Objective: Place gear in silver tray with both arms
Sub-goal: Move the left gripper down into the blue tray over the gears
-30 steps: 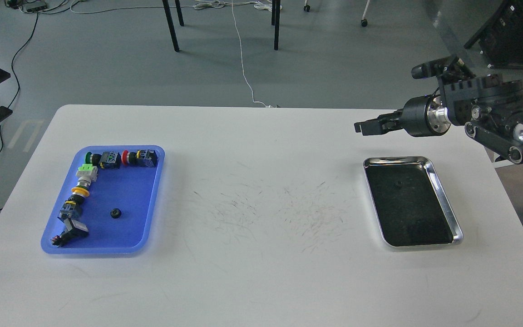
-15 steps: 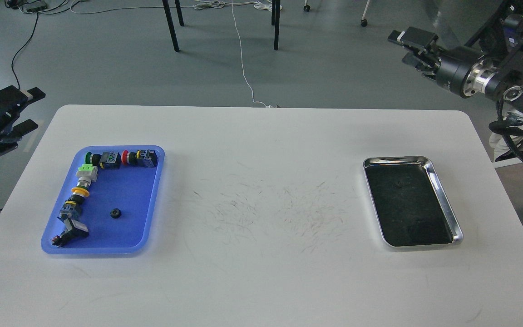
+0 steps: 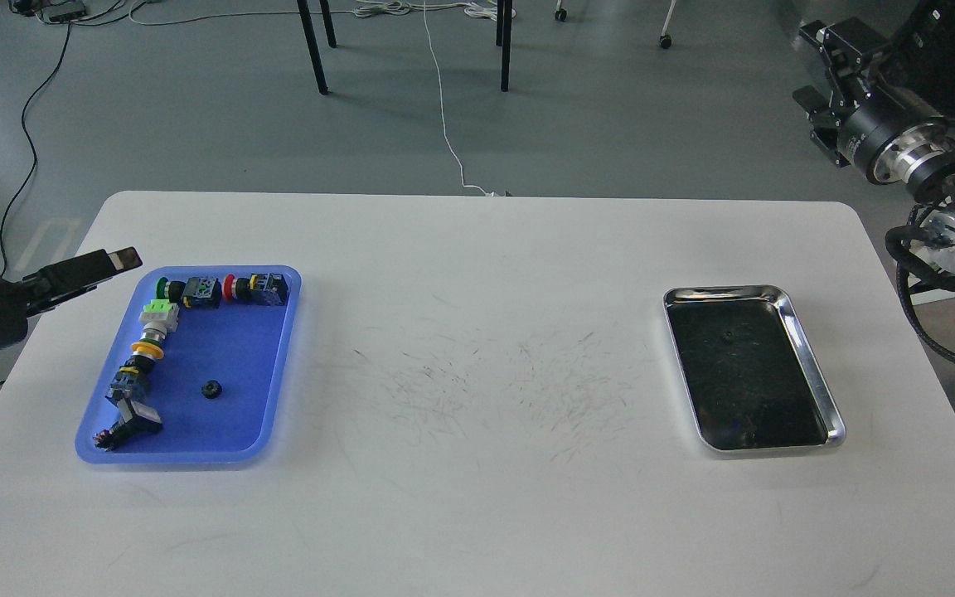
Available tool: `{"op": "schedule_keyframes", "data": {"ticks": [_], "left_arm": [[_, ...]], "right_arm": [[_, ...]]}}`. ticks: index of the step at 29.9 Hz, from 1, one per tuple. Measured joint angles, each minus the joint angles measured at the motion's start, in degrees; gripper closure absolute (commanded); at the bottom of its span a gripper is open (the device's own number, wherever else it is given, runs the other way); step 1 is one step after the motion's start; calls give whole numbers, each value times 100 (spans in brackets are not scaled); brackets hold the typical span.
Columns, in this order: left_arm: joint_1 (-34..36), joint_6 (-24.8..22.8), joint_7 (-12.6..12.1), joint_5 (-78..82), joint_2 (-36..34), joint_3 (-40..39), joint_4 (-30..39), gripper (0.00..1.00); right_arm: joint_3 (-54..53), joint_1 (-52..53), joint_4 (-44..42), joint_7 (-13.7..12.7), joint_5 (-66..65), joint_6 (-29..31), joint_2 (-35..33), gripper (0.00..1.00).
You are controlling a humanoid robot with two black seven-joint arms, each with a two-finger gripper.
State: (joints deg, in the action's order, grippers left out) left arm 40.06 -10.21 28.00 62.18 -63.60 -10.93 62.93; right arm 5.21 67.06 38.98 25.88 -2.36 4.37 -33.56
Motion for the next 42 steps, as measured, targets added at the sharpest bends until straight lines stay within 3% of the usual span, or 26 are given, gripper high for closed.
{"op": "schedule_keyframes", "data": {"ticks": [4, 17, 23, 38, 42], "left_arm": [[-204, 501, 0, 743, 28, 1, 57, 2], [-450, 1389, 0, 2186, 74, 3, 184, 3], [-423, 1414, 0, 2261, 110, -31, 309, 2], [-107, 882, 0, 2400, -75, 45, 827, 2], [-44, 1026, 0, 3047, -26, 103, 928, 2]], "right_arm": [[-419, -234, 12, 3, 43, -116, 0, 16], [-982, -712, 9, 3, 52, -248, 48, 14], [-1110, -712, 12, 3, 43, -254, 72, 14], [-1120, -703, 51, 5, 42, -281, 68, 14], [-1119, -703, 56, 5, 35, -278, 33, 13]]}}
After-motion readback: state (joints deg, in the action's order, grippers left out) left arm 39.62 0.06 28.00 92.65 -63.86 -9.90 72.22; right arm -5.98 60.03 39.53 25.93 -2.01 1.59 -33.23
